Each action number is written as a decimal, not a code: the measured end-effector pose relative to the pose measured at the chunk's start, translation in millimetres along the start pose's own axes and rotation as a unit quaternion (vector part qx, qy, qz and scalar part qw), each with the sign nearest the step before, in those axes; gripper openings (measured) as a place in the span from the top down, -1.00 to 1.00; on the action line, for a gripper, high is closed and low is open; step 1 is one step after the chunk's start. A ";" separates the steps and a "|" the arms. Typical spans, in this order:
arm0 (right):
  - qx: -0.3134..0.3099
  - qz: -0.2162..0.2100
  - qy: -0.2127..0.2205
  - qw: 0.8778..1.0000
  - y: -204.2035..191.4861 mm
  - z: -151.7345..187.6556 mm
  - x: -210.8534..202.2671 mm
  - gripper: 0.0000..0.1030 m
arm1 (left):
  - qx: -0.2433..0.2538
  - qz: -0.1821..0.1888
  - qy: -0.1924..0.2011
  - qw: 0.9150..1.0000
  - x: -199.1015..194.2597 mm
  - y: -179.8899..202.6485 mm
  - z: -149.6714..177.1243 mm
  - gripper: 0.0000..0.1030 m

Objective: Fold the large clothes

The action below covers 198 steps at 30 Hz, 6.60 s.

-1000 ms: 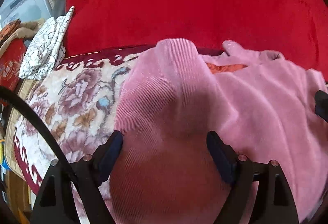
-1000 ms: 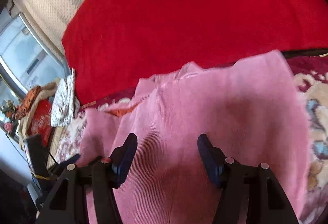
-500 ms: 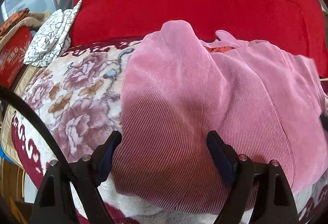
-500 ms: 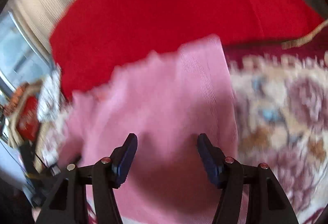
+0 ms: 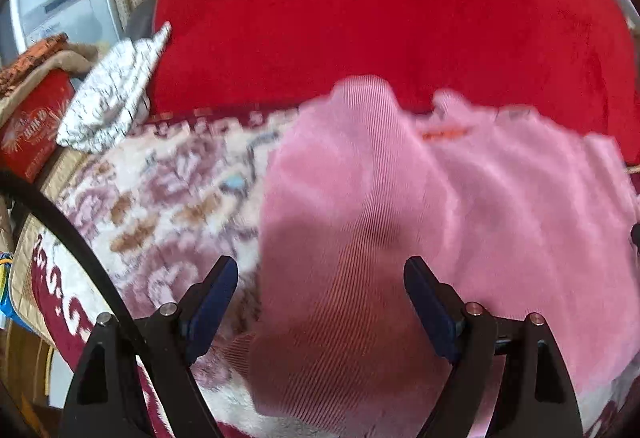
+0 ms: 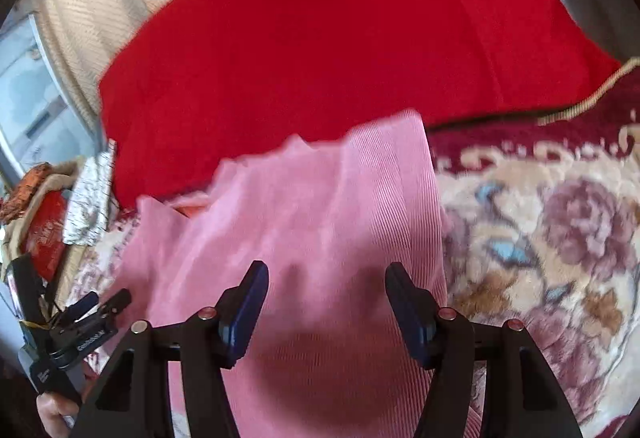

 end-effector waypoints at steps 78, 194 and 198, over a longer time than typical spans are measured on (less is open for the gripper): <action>0.018 0.027 0.004 0.999 14.9 1.0 4.0 -0.45 | 0.020 0.050 0.003 0.999 1.0 35.0 -1.2 -1.00; 0.033 -0.098 0.054 0.993 -29.7 22.0 -33.2 0.01 | -0.190 0.179 -0.063 0.963 3.1 -121.1 16.5 -0.41; 0.017 -0.061 0.006 0.998 -24.8 23.3 9.8 0.09 | -0.178 0.191 -0.066 0.963 -10.0 -108.0 34.2 -0.32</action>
Point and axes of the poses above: each gripper's, at about its wrist camera, not at the fingertips, and x roughly the way its jaws point, y to its right, z to its underside, the point moved 2 cm from there along x, roughly the way its jaws point, and after that the axes turned 6 degrees about -x, right-handed, at the moved point
